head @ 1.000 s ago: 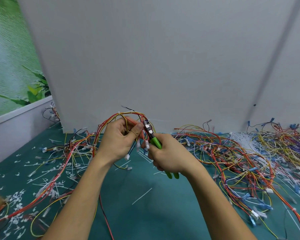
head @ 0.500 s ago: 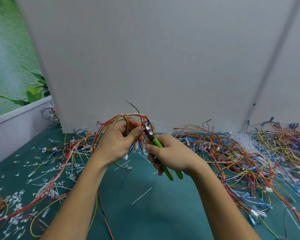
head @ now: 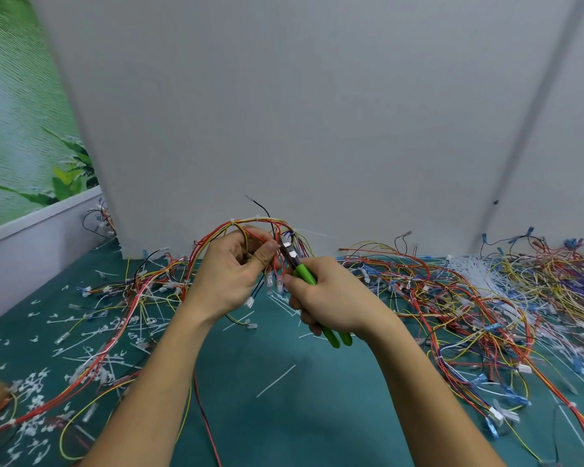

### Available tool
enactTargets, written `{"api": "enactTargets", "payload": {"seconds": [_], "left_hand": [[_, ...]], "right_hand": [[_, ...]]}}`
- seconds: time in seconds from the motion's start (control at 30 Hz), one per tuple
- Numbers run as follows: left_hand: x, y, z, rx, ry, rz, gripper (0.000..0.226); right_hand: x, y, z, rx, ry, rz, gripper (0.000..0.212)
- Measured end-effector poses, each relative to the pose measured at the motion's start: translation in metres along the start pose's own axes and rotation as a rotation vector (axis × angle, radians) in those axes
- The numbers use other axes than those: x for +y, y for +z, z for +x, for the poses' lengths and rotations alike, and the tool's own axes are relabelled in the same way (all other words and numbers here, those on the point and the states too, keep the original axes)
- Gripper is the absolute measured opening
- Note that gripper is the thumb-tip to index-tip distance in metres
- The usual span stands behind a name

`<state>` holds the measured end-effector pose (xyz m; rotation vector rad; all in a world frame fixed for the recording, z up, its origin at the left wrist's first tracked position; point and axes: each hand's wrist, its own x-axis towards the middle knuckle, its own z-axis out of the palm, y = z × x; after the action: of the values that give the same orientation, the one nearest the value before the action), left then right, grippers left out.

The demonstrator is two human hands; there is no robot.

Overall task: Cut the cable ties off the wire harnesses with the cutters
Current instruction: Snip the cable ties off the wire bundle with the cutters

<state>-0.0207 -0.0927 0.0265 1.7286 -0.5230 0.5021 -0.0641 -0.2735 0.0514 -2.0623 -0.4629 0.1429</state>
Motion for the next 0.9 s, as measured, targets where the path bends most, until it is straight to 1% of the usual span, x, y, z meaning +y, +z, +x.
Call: {"api": "enactTargets", "payload": {"seconds": [0.2,0.4,0.63,0.73,0.9], "left_hand": [[0.0033,0.006,-0.0007,0.02,-0.081,-0.181,0.016],[0.0027,0.0063,-0.0007,0.049,-0.128,-0.24,0.015],[-0.0021,0.0034,0.0019,0.113,-0.115,-0.182,0.017],[-0.0018,0.0033,0.0023,0.109,-0.077,-0.133,0.015],[-0.003,0.0041,0.0028,0.112,-0.034,-0.108,0.013]], "right_hand": [[-0.0005,-0.0032,-0.0018,-0.035,0.01,0.171,0.024],[-0.0002,-0.0039,-0.0017,-0.011,0.013,0.215,0.02],[-0.0016,-0.0026,-0.0024,-0.023,-0.007,0.107,0.023],[-0.0007,-0.0019,-0.0007,-0.014,-0.002,0.039,0.025],[0.0013,0.0004,0.0017,0.029,-0.006,-0.036,0.022]]}}
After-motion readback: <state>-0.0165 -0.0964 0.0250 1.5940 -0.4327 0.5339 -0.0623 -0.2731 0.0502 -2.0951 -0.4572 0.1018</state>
